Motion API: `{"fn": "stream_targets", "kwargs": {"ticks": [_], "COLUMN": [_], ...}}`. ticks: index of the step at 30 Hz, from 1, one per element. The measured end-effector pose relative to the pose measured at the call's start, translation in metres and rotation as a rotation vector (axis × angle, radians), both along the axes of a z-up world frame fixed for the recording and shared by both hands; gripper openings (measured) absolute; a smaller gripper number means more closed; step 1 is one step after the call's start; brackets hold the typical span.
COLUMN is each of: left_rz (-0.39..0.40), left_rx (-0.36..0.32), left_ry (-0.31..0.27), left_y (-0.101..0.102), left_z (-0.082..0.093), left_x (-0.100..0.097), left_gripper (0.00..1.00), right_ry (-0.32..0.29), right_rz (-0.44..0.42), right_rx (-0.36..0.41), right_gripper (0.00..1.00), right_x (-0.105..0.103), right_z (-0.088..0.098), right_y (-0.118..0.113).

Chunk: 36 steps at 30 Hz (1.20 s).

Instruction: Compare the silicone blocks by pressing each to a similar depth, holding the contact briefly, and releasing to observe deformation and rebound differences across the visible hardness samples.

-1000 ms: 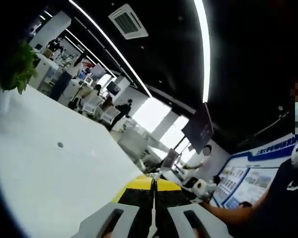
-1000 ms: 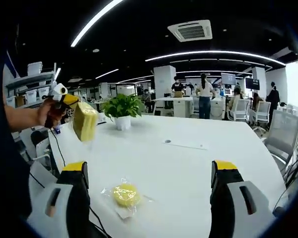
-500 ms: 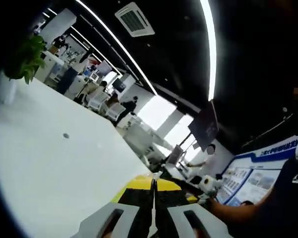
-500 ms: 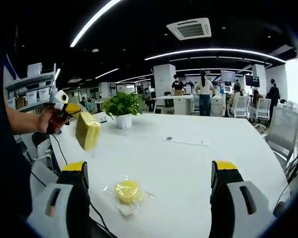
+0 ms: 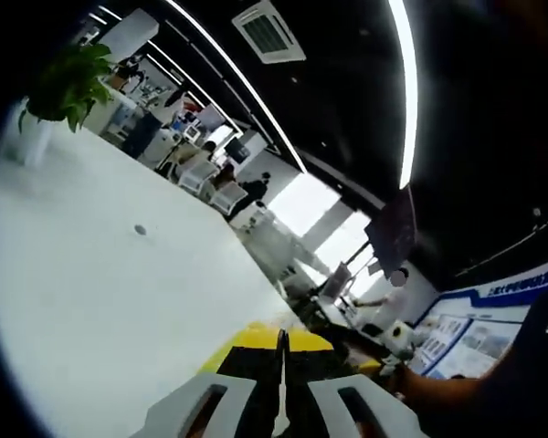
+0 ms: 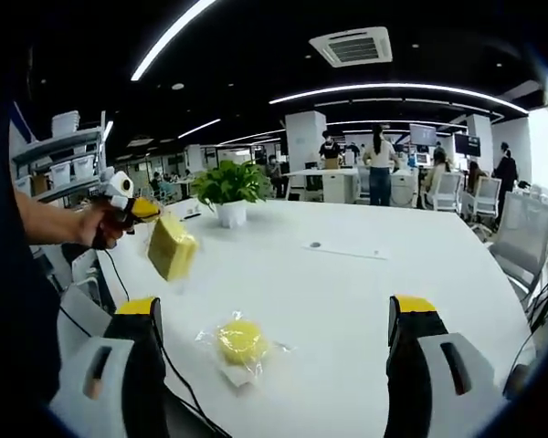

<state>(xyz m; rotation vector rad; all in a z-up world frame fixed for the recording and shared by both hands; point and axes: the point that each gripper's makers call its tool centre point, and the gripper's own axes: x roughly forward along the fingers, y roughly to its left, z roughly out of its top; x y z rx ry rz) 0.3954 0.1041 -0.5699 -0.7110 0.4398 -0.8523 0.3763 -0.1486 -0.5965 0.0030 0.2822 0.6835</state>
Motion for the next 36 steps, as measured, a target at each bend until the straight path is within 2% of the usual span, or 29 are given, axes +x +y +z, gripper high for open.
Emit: {"fn": "stream_targets", "kwargs": {"ticks": [14, 19, 21, 29, 36], "left_rz": [0.034, 0.061, 0.08, 0.124, 0.197], "left_rx": [0.004, -0.013, -0.013, -0.045, 0.032], "left_ry": [0.106, 0.174, 0.224, 0.272, 0.287], "left_y": [0.008, 0.014, 0.018, 0.028, 0.051], "left_z": [-0.051, -0.077, -0.09, -0.108, -0.129], "left_x": [0.002, 0.002, 0.004, 0.016, 0.029], "left_gripper": [0.0, 0.0, 0.0, 0.0, 0.0], "right_ry": [0.022, 0.033, 0.035, 0.048, 0.047], "right_rz": [-0.007, -0.017, -0.02, -0.02, -0.037], "right_rx": [0.005, 0.005, -0.004, 0.002, 0.006], "right_gripper": [0.96, 0.96, 0.96, 0.96, 0.96], "right_x": [-0.005, -0.007, -0.008, -0.012, -0.013], "right_z": [-0.006, -0.01, -0.012, -0.015, -0.014], "right_y": [-0.001, -0.002, -0.002, -0.001, -0.006]}}
